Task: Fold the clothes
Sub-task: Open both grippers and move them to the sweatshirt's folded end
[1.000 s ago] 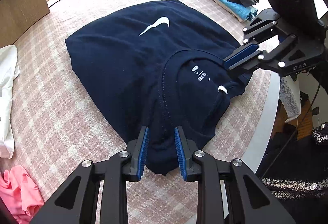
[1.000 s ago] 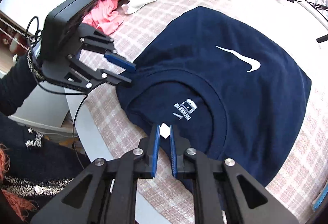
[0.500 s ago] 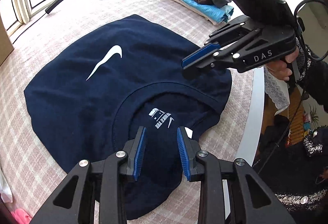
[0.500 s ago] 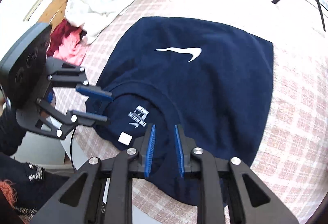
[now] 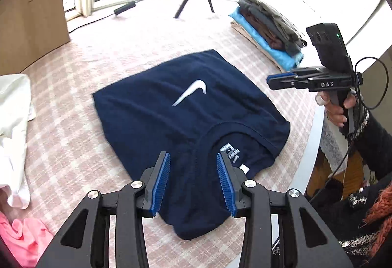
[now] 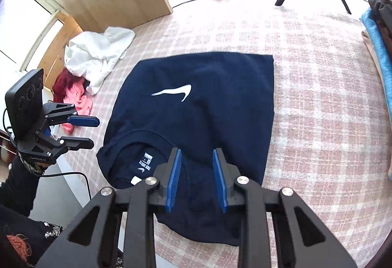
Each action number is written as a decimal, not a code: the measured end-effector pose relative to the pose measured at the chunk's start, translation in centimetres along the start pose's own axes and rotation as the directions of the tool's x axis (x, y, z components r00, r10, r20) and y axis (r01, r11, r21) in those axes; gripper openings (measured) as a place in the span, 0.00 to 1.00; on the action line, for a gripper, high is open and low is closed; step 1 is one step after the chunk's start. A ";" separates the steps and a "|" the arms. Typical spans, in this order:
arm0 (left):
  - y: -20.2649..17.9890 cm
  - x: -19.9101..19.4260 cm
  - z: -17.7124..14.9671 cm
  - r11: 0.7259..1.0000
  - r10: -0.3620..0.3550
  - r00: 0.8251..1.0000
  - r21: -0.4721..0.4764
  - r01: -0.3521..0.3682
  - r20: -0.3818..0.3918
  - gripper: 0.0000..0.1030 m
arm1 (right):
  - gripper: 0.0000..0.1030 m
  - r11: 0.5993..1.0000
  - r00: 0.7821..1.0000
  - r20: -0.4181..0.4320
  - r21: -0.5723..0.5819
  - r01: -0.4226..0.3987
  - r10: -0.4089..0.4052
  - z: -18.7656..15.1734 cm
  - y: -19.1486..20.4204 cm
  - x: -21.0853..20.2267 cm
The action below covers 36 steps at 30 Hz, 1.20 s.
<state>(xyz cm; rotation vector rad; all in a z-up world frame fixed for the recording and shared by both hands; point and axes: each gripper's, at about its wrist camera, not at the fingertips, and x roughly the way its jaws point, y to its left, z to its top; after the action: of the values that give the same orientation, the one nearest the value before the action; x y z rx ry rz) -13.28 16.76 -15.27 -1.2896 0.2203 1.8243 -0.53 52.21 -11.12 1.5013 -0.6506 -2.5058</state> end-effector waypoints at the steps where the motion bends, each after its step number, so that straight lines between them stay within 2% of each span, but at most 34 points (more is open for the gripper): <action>1: 1.6 -0.3 0.4 0.999 0.020 1.000 -0.039 -0.019 0.017 0.37 | 0.27 1.000 1.000 0.022 0.011 -0.005 0.005 0.8 0.0 0.1; 3: 4.4 0.3 1.0 0.993 0.047 0.998 -0.108 -0.044 0.029 0.37 | 0.27 0.999 0.998 0.056 0.031 -0.011 0.010 2.6 0.2 0.8; 5: 6.1 1.9 1.2 0.987 0.038 0.999 -0.156 -0.035 0.016 0.37 | 0.27 0.999 0.998 0.064 0.027 -0.020 0.018 4.1 1.3 2.8; 9: 7.2 4.6 1.8 0.982 0.020 1.000 -0.189 -0.018 0.006 0.35 | 0.27 0.998 0.999 0.001 -0.051 -0.045 0.045 6.1 6.3 10.4; 12: 7.1 5.7 2.9 0.983 -0.013 0.999 -0.183 0.021 0.044 0.37 | 0.27 0.995 0.998 -0.069 -0.100 0.007 -0.014 7.6 7.3 16.4; 14: 7.5 6.7 3.6 0.983 0.029 0.999 -0.182 -0.023 0.033 0.38 | 0.27 0.996 0.988 -0.140 -0.066 0.054 -0.063 7.8 6.2 20.0; 16: 8.3 6.9 3.6 0.973 0.085 0.996 -0.217 -0.083 -0.001 0.35 | 0.25 0.996 0.986 -0.146 -0.056 0.076 -0.083 7.8 5.6 20.0; 18: 8.7 5.6 2.4 0.957 0.094 0.996 -0.275 -0.089 0.003 0.35 | 0.25 0.994 0.984 -0.145 -0.048 0.095 -0.101 7.7 5.1 19.6; 20: 9.2 4.2 1.3 0.938 0.103 0.995 -0.333 -0.095 0.007 0.39 | 0.33 0.988 0.986 -0.075 -0.064 0.141 -0.146 6.9 4.9 17.0; 21: 9.0 3.8 0.7 0.932 0.097 0.995 -0.352 -0.090 0.003 0.44 | 0.49 0.984 0.985 -0.039 -0.067 0.163 -0.166 6.4 4.6 15.6; 22: 8.6 3.7 0.1 0.928 0.086 0.996 -0.365 -0.081 -0.004 0.45 | 0.67 0.982 0.983 -0.010 -0.055 0.183 -0.184 5.6 4.1 14.5; 23: 8.2 3.5 -0.5 0.923 0.074 0.997 -0.378 -0.072 -0.011 0.45 | 0.72 0.979 0.979 0.010 -0.029 0.203 -0.203 4.8 3.3 13.6; 27: 6.6 4.4 -0.9 0.919 0.081 0.996 -0.385 -0.089 -0.036 0.45 | 0.74 0.958 0.962 0.047 0.119 0.261 -0.268 1.9 -0.5 11.3; 29: 6.7 5.2 -0.6 0.909 0.074 0.996 -0.408 -0.084 -0.042 0.45 | 0.74 0.947 0.969 0.041 0.225 0.229 -0.244 1.2 -2.7 10.9; 32: 6.9 6.4 0.1 0.904 0.074 0.995 -0.418 -0.092 -0.059 0.45 | 0.74 0.937 0.985 0.033 0.316 0.151 -0.170 1.2 -5.0 11.1; 33: 7.0 6.9 0.3 0.903 0.075 0.995 -0.419 -0.097 -0.067 0.45 | 0.74 0.935 0.987 0.029 0.325 0.141 -0.158 1.4 -5.4 11.2; 36: 7.1 8.0 0.5 0.899 0.069 0.993 -0.425 -0.102 -0.093 0.45 | 0.74 0.953 0.987 0.007 0.261 0.152 -0.159 2.2 -4.8 12.2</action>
<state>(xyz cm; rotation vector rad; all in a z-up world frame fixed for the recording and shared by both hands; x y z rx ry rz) -19.51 17.04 -24.01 -1.6773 -0.0963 1.9697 -7.99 52.93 -22.14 1.6652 -0.9328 -2.6467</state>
